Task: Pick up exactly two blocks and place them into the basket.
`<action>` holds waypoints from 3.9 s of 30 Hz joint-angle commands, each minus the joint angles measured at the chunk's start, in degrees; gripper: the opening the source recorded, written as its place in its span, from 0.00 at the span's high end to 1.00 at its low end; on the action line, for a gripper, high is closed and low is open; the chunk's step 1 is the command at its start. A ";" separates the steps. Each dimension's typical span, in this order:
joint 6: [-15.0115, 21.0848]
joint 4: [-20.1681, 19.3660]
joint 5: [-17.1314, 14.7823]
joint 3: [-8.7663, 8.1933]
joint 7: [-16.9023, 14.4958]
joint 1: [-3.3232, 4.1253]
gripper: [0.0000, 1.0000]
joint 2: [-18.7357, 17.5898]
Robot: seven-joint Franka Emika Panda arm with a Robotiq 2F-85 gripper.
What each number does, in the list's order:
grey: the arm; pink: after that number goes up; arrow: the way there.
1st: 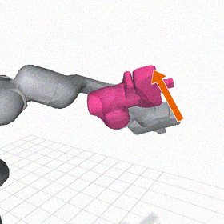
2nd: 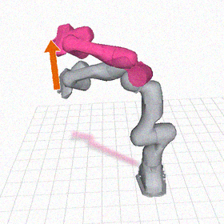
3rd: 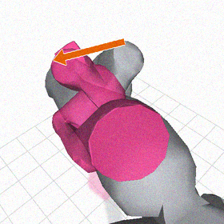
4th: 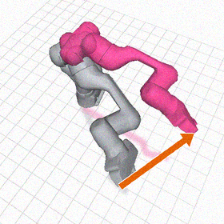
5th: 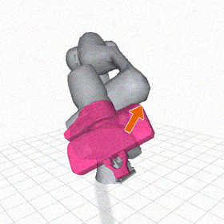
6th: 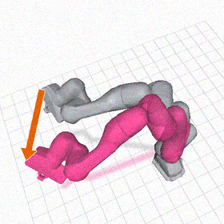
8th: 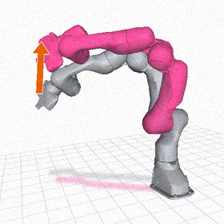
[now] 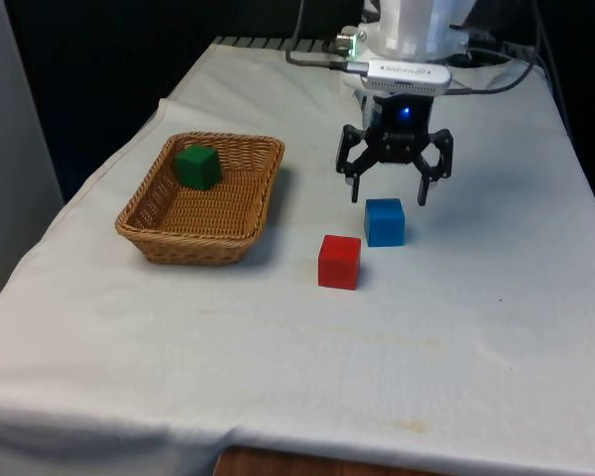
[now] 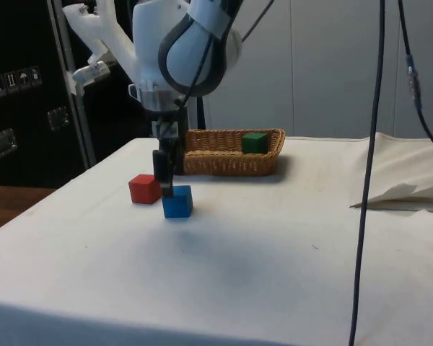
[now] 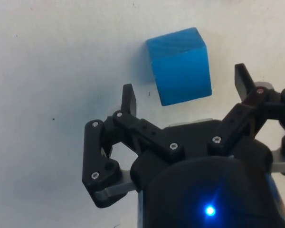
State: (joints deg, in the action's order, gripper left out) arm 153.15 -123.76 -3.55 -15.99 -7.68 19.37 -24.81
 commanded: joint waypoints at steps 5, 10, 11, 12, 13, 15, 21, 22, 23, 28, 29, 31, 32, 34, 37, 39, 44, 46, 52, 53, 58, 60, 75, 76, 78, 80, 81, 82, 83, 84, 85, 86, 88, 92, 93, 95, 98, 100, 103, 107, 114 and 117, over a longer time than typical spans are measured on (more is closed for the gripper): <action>0.52 1.03 -0.57 0.34 -1.20 -0.69 0.00 -1.60; 0.86 2.12 -0.52 0.23 -1.55 -0.86 0.00 -3.38; 0.34 2.12 0.00 -0.29 -0.97 -0.40 0.00 -3.27; 0.69 2.46 0.00 -0.29 -1.03 -0.46 0.00 -4.01; 1.20 2.58 -0.57 0.29 -1.66 -0.97 0.00 -4.35; 1.49 2.69 -0.69 0.40 -1.72 -1.09 0.00 -4.81; 1.66 2.75 -0.63 0.40 -1.66 -1.03 0.00 -5.27; 1.66 2.75 -0.57 0.34 -1.55 -0.92 0.00 -5.27; 1.60 2.75 -0.52 0.29 -1.49 -0.86 0.00 -5.33; 1.49 2.75 -0.40 0.17 -1.43 -0.86 0.02 -5.27; 1.32 2.81 0.00 -0.23 -1.03 -0.52 0.10 -5.33; 1.43 2.75 -0.40 0.17 -1.38 -0.86 0.19 -5.27; 1.43 2.75 -0.40 0.11 -1.38 -0.86 0.43 -5.27; 1.43 2.75 -0.40 0.11 -1.38 -0.86 0.66 -5.27; 1.43 2.75 -0.40 0.11 -1.38 -0.86 0.97 -5.27; 1.38 2.75 -0.40 0.11 -1.38 -0.86 0.99 -5.27; 1.38 2.75 -0.40 0.11 -1.38 -0.86 0.98 -5.27; 1.09 2.64 -0.29 0.00 -1.32 -0.74 0.98 -4.87; -0.63 1.72 0.57 -0.74 -0.97 -0.17 0.98 -2.01; -0.86 1.60 0.74 -0.74 -0.92 -0.17 0.98 -1.60; -2.29 1.32 1.43 -0.80 -0.74 -0.17 0.98 0.34; -3.38 1.32 1.95 -0.80 -0.86 -0.23 0.98 1.60; -7.91 4.70 1.72 -2.06 -5.10 -0.97 0.98 4.13; -8.14 4.98 1.60 -2.29 -5.56 -1.03 0.98 4.07; -8.71 5.73 1.43 -2.92 -6.36 -1.26 0.98 3.95; -9.34 6.65 1.09 -3.72 -7.45 -1.38 0.98 3.67; -9.57 6.93 0.97 -4.01 -7.73 -1.43 0.98 3.55; -9.11 6.65 1.55 -4.47 -7.16 -0.97 0.98 3.72; -9.74 7.22 0.92 -4.18 -7.96 -1.49 0.98 3.44; -9.91 7.51 0.80 -4.41 -8.37 -1.60 0.98 3.32; -10.03 7.79 0.74 -4.64 -8.65 -1.72 0.98 3.21; -10.31 8.37 0.63 -5.10 -9.22 -1.89 0.98 2.98; -10.49 8.71 0.52 -5.39 -9.57 -1.95 0.98 2.81; -11.06 10.03 -0.23 -6.36 -11.06 -2.23 0.98 2.06; -11.17 10.31 -0.52 -6.65 -11.46 -2.23 0.98 1.89; -11.29 10.89 -1.03 -7.16 -12.26 -2.35 0.98 1.43; -11.29 11.80 -2.12 -8.19 -13.98 -2.58 0.98 0.63; -11.23 11.92 -2.41 -8.48 -14.50 -2.69 0.98 0.52; -11.12 12.09 -3.09 -9.28 -15.64 -2.81 0.98 0.17; -10.71 11.92 -3.44 -10.83 -16.62 -2.41 0.98 -0.06; -10.60 12.49 -5.90 -12.32 -20.74 -3.72 0.98 -1.20; -10.54 12.72 -6.53 -13.12 -21.94 -3.90 0.98 -1.72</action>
State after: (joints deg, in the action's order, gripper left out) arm 142.55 -111.33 -9.40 -29.51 -28.53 16.27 -26.36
